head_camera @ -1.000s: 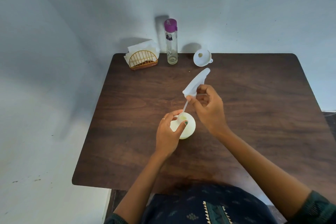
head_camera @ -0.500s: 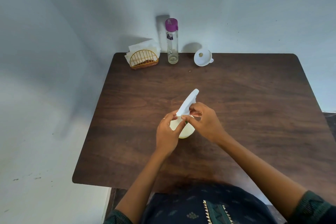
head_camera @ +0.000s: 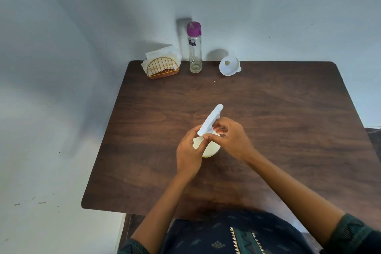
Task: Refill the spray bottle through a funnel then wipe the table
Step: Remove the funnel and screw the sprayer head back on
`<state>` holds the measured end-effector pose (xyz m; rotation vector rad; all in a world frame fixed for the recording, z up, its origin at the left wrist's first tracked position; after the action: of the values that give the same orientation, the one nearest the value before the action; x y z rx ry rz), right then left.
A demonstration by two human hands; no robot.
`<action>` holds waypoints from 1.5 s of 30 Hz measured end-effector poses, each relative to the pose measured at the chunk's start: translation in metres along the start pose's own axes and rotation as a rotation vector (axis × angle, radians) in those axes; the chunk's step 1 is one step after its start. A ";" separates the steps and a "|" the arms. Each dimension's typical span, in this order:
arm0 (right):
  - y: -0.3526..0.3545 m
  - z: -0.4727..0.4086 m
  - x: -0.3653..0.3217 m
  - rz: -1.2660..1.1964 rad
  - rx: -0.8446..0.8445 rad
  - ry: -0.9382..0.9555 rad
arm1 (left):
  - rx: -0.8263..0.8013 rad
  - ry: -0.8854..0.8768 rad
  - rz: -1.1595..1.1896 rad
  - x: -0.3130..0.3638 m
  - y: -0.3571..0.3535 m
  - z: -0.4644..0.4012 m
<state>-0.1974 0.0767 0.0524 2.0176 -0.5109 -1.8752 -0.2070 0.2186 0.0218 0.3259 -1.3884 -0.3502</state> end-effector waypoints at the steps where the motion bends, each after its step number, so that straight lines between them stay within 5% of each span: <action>1: -0.001 0.000 0.000 -0.003 0.009 -0.008 | 0.004 -0.004 -0.005 0.001 0.000 0.001; 13: -0.026 0.008 -0.001 -0.142 0.158 -0.108 | 0.028 -0.023 -0.023 0.010 0.002 0.007; 24: -0.028 0.017 0.013 -0.206 0.074 -0.100 | 0.063 -0.023 -0.091 0.003 -0.006 0.011; 32: -0.032 0.015 0.006 -0.169 0.262 -0.158 | -0.009 0.036 -0.202 -0.009 -0.011 0.012; 40: -0.029 0.018 0.016 -0.300 0.019 -0.093 | 0.049 -0.035 -0.194 -0.013 -0.008 0.009; 45: -0.027 0.016 0.016 -0.279 0.156 -0.147 | 0.055 -0.024 -0.196 -0.013 -0.009 0.008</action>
<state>-0.2113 0.0928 0.0244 2.1541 -0.4440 -2.2242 -0.2174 0.2153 0.0079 0.5070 -1.3946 -0.4792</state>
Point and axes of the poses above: each hand's wrist, its own z-axis away from the middle knuckle, its own y-axis out of the back of the hand, x = y × z, the point moved 2 cm from there along -z, towards the middle knuckle, and after that the axes turned 7 degrees about y, right-handed, at the moved point
